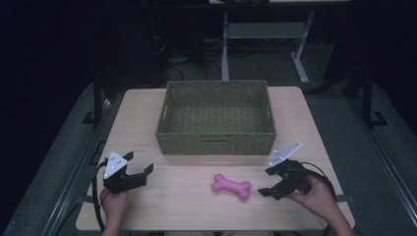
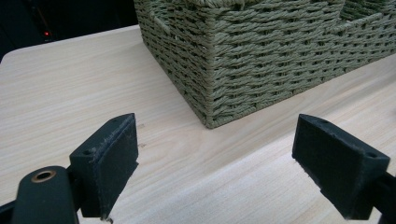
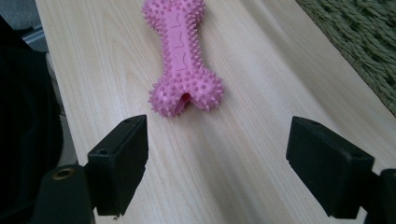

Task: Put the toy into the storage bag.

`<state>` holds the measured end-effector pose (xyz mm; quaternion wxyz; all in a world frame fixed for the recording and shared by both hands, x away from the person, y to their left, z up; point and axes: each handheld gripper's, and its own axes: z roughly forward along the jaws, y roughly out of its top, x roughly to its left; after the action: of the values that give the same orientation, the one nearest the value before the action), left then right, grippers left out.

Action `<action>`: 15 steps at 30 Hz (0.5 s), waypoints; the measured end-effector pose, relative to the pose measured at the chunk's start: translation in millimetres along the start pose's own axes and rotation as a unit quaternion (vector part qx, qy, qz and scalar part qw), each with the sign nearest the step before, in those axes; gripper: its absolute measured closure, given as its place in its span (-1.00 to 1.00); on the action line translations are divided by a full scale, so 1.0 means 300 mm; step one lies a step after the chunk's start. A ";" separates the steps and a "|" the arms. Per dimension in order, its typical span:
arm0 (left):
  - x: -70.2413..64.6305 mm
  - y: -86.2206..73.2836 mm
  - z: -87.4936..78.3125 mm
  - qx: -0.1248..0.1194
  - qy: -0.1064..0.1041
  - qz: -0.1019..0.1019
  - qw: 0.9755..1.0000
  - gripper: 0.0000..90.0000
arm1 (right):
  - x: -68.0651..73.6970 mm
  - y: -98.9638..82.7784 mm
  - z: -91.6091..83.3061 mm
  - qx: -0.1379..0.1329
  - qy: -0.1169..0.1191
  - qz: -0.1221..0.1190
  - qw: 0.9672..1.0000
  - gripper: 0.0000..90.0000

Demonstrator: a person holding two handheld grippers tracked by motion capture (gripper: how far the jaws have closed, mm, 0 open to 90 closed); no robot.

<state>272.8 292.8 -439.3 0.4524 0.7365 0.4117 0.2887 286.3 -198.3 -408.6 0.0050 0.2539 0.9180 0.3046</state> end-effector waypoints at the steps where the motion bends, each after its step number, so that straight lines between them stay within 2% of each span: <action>1: 0.000 0.000 0.000 0.000 0.000 0.000 1.000 -0.69 | 0.000 0.006 0.003 0.002 0.002 -0.002 1.000 -0.54; 15: 0.006 0.000 -0.001 0.000 0.002 -0.005 1.000 -0.69 | 0.013 0.083 0.031 0.017 0.017 -0.033 0.999 -0.54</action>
<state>273.3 294.5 -439.2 0.4531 0.7336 0.4164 0.2883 295.9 -174.4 -401.6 -0.0049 0.2182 0.9309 0.2928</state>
